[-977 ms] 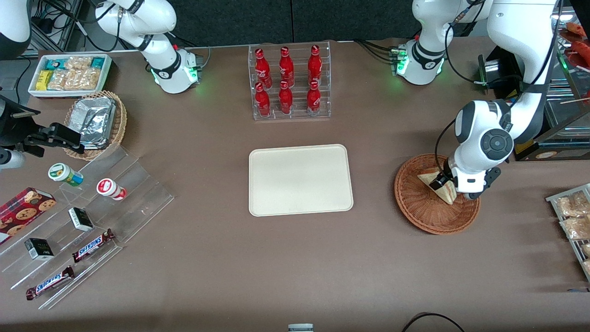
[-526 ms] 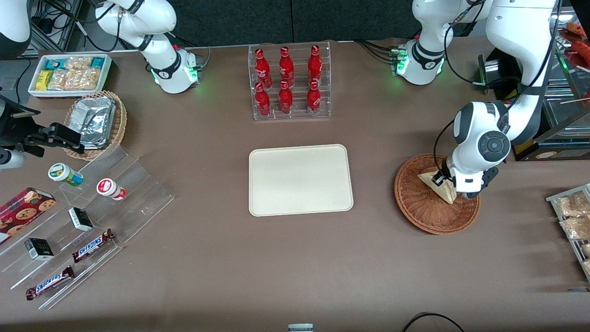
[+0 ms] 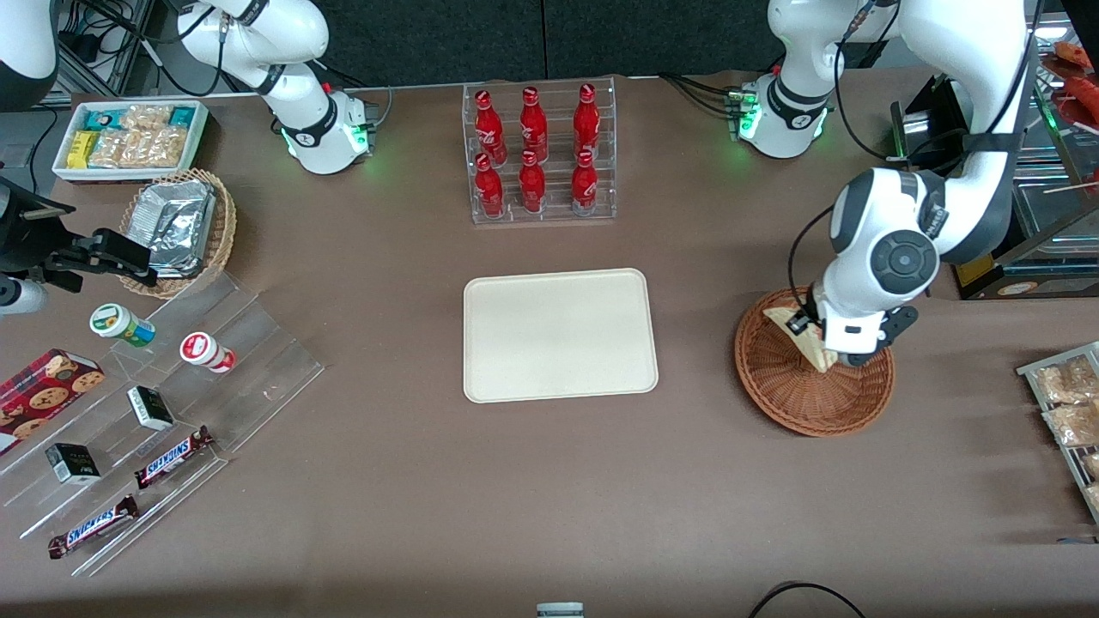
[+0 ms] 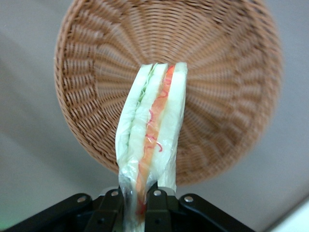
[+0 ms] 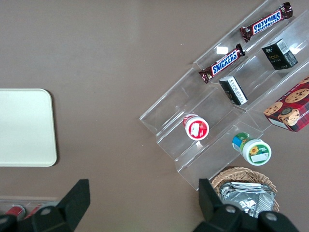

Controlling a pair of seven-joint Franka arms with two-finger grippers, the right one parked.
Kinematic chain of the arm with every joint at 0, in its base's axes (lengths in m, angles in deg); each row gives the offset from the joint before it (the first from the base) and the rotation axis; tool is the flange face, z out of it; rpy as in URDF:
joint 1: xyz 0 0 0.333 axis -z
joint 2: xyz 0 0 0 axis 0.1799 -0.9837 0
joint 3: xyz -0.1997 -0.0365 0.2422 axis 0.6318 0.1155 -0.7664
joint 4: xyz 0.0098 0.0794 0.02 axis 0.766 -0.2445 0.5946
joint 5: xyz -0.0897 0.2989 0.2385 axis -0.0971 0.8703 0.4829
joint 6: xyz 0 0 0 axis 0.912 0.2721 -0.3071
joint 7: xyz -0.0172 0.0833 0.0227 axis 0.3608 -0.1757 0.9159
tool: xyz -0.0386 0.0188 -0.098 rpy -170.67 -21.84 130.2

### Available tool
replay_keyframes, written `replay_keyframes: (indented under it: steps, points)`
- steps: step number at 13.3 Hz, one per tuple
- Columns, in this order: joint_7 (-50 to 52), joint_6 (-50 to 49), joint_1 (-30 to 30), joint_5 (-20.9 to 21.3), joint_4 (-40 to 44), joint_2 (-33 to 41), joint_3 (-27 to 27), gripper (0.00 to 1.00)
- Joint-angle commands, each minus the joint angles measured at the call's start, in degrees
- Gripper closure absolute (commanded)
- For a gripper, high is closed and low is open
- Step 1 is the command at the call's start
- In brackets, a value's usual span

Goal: Place sandwich from basket to tray
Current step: 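Lift the sandwich with the left gripper and carry it toward the white tray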

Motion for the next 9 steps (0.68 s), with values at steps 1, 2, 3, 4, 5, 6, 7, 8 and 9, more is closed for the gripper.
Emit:
replay_keyframes:
  steps: [1,2,3,4,5,6,7,8,9]
  points:
    - [-2.9,-2.2,0.1,-1.3,1.9,0.1,3.8,1.00]
    - [-3.0,-2.4,0.0,-1.6,2.2,0.2,5.5,1.00]
    - [-3.0,-2.3,0.1,-1.6,2.7,0.2,7.0,1.00]
    - [-3.1,-2.0,0.1,-1.5,3.3,-0.1,8.9,1.00]
    - [-3.4,-1.9,0.1,-1.4,4.5,-0.7,10.9,1.00]
    - [-3.4,-1.8,0.2,-1.4,6.1,-2.0,12.5,1.00]
    - [-3.4,-1.7,0.2,-1.0,7.8,-3.8,14.6,1.00]
    - [-2.9,-1.8,0.2,-0.7,10.7,-6.5,17.0,1.00]
    - [-2.7,-1.9,1.3,0.8,13.8,-9.1,19.0,1.00]
